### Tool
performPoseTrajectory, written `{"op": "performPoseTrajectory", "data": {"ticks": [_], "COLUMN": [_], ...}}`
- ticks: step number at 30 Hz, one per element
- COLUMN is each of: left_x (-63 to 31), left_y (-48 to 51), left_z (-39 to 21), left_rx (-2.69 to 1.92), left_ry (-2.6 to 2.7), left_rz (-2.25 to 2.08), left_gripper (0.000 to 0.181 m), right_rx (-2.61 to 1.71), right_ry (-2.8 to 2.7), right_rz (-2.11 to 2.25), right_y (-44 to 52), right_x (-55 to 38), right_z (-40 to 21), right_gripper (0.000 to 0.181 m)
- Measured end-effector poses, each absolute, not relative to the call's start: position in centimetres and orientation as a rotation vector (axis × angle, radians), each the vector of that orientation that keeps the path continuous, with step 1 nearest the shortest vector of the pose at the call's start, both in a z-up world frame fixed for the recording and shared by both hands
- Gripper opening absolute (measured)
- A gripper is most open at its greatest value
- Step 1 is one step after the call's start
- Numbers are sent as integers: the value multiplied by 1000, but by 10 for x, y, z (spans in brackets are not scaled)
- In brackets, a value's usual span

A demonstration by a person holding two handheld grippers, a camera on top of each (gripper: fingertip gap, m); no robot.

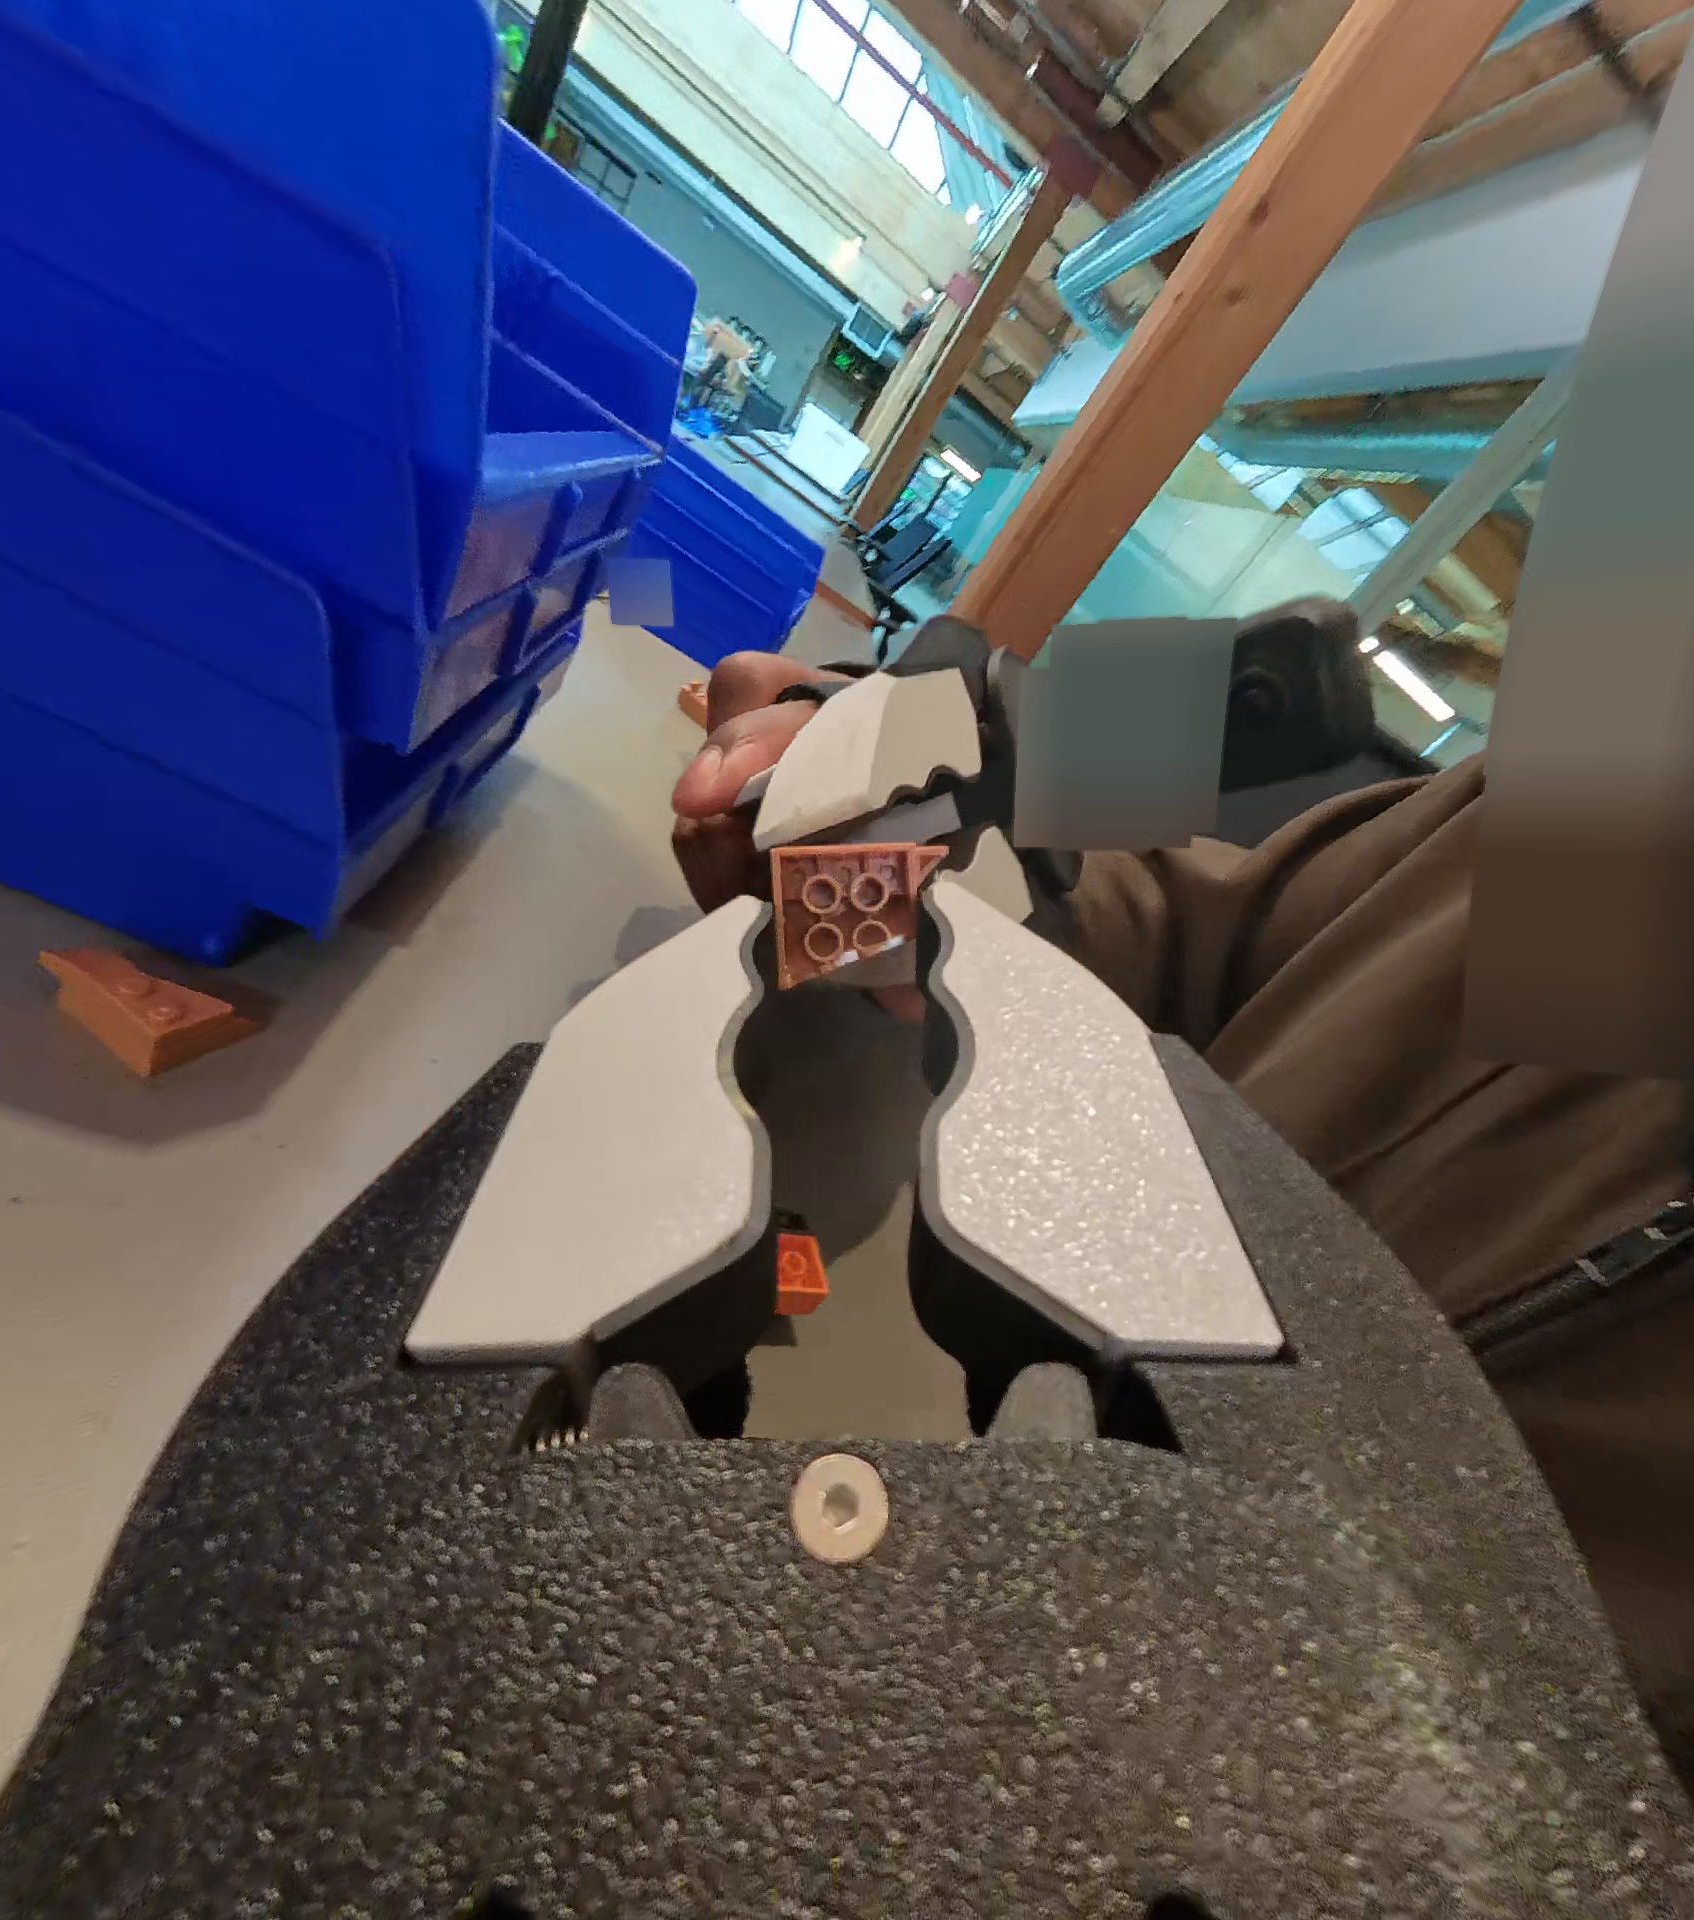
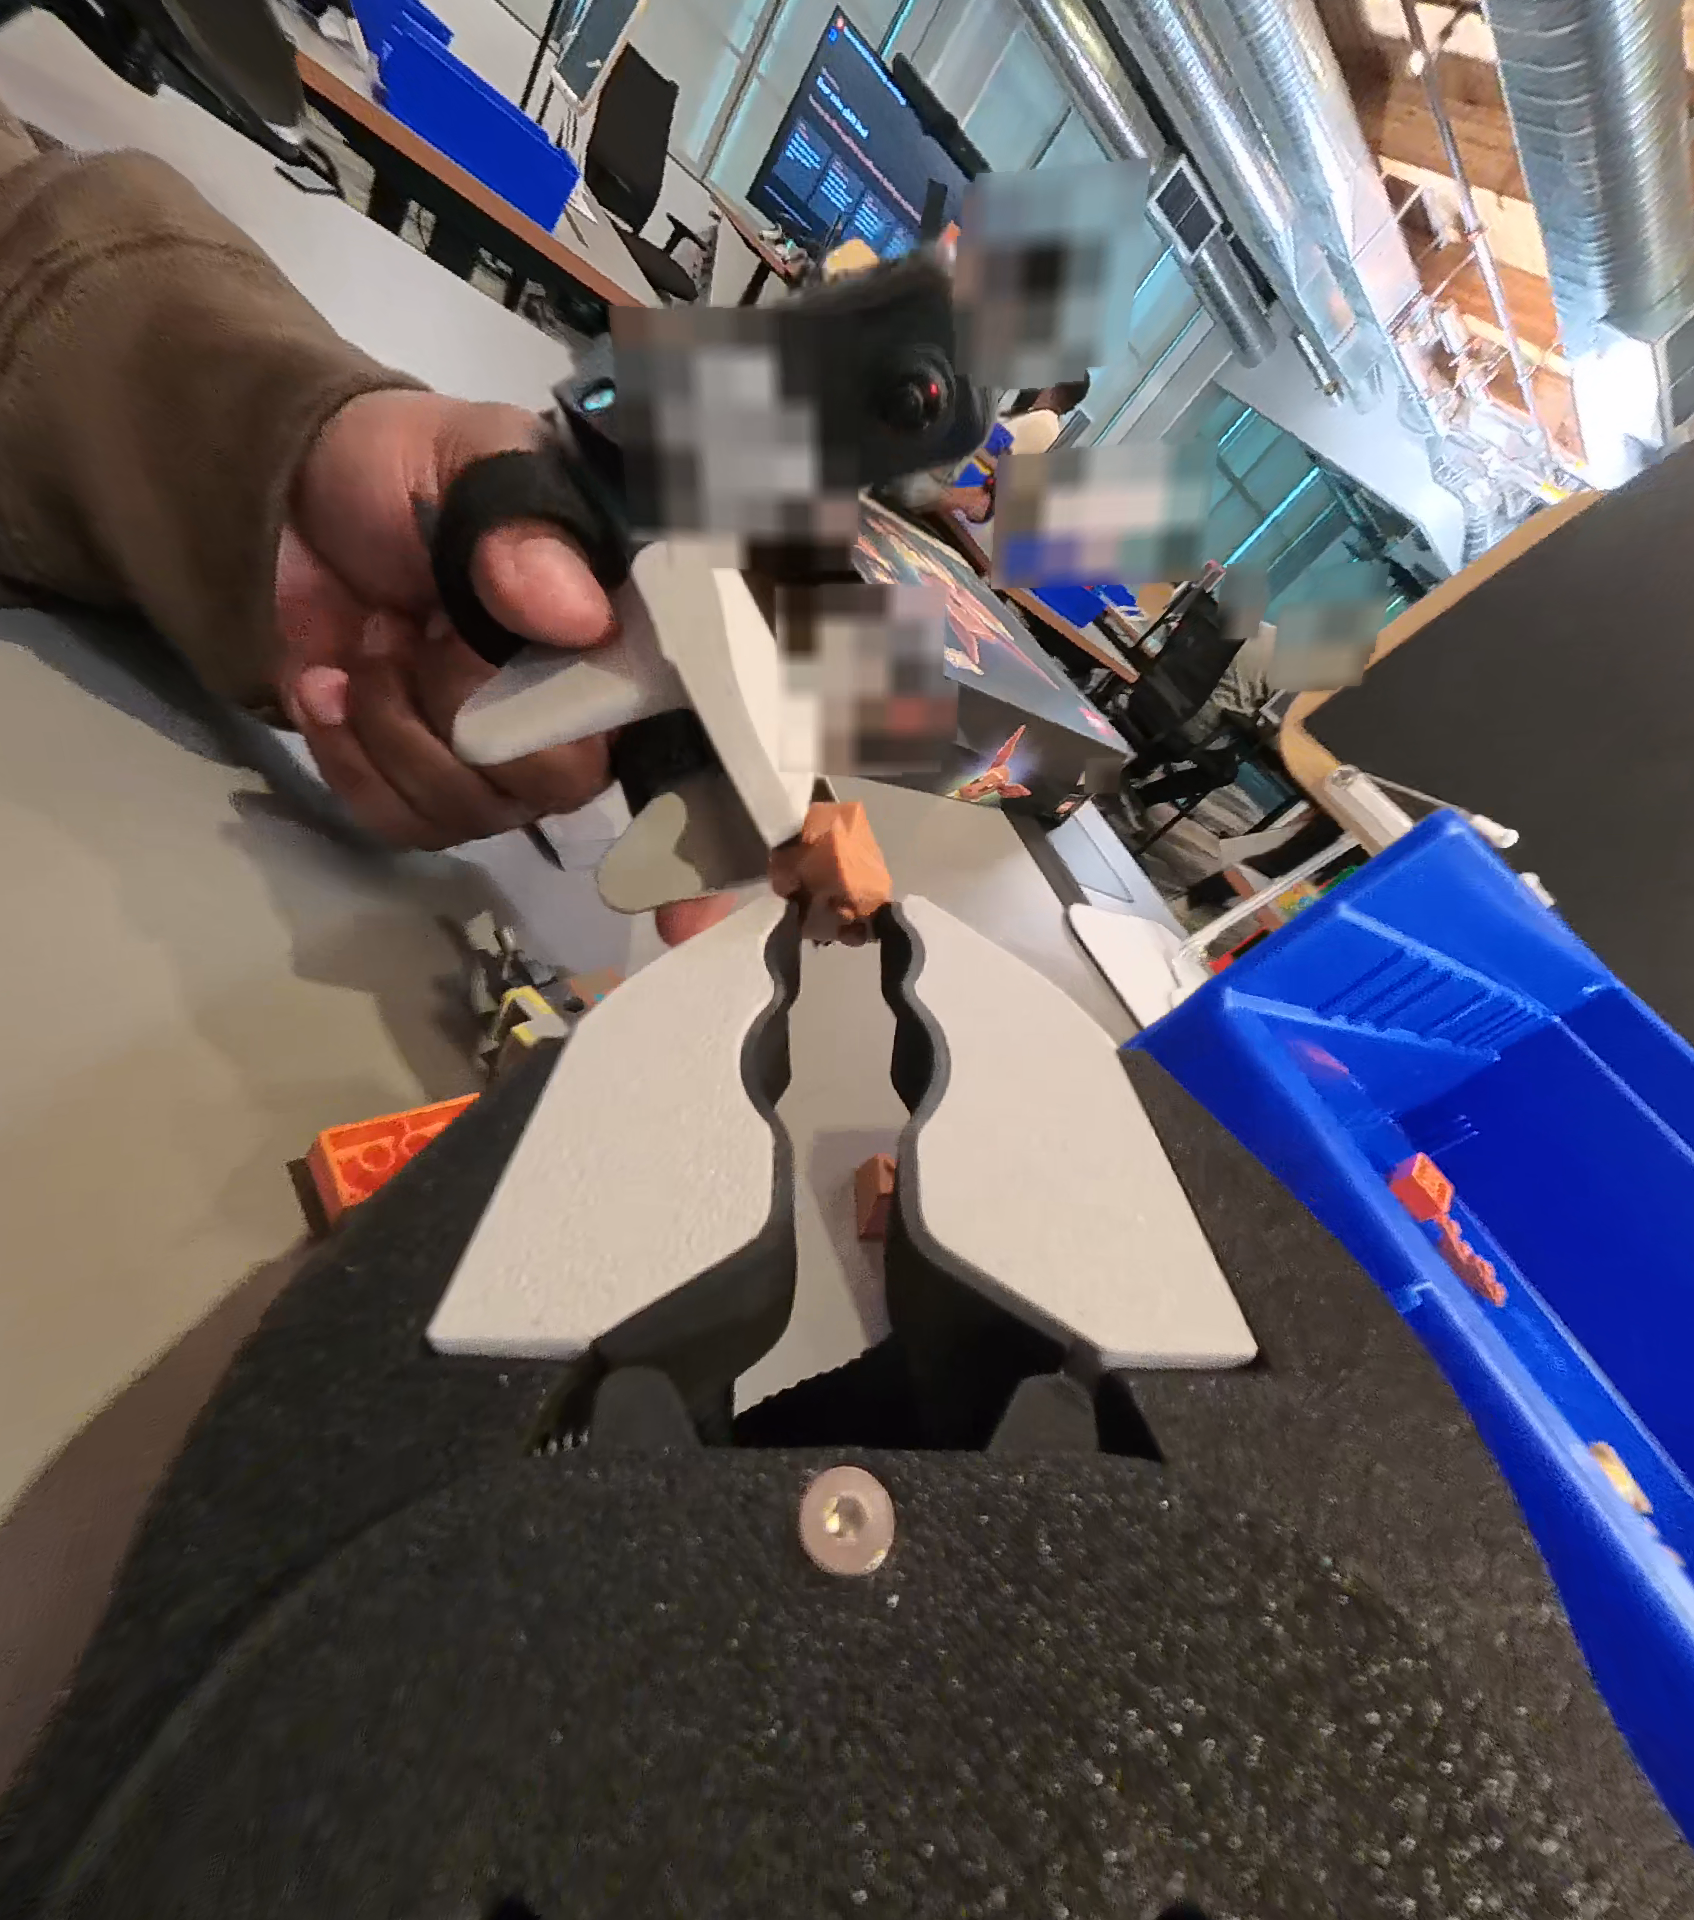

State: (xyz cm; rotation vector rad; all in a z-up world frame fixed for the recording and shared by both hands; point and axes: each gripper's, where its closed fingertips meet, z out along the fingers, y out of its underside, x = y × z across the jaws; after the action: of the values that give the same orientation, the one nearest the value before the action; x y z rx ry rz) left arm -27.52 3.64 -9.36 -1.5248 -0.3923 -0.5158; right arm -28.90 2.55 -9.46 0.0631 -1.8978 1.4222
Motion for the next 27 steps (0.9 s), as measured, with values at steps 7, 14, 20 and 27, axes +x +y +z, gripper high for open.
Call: {"op": "performPoseTrajectory", "data": {"ticks": [7,14,20,27], "left_x": [-287,-297,-296,-291], "left_y": [35,27,33,34], "left_z": [-94,-89,-100,-102], "left_rx": [-1592,-1671,-1728,-1714], "left_ry": [-369,-285,-235,-221], "left_rz": [-260,80,196,115], "left_gripper": [27,28,25,10], "right_rx": [-119,-460,-557,-443], "right_ry": [-2064,-2156,-2226,-2239], "right_rz": [1614,1863,1934,1857], "right_y": [26,31,26,22], "right_x": [-293,-304,-300,-295], "right_z": [-103,-104,-109,-113], "right_gripper": [15,14,15,14]}}
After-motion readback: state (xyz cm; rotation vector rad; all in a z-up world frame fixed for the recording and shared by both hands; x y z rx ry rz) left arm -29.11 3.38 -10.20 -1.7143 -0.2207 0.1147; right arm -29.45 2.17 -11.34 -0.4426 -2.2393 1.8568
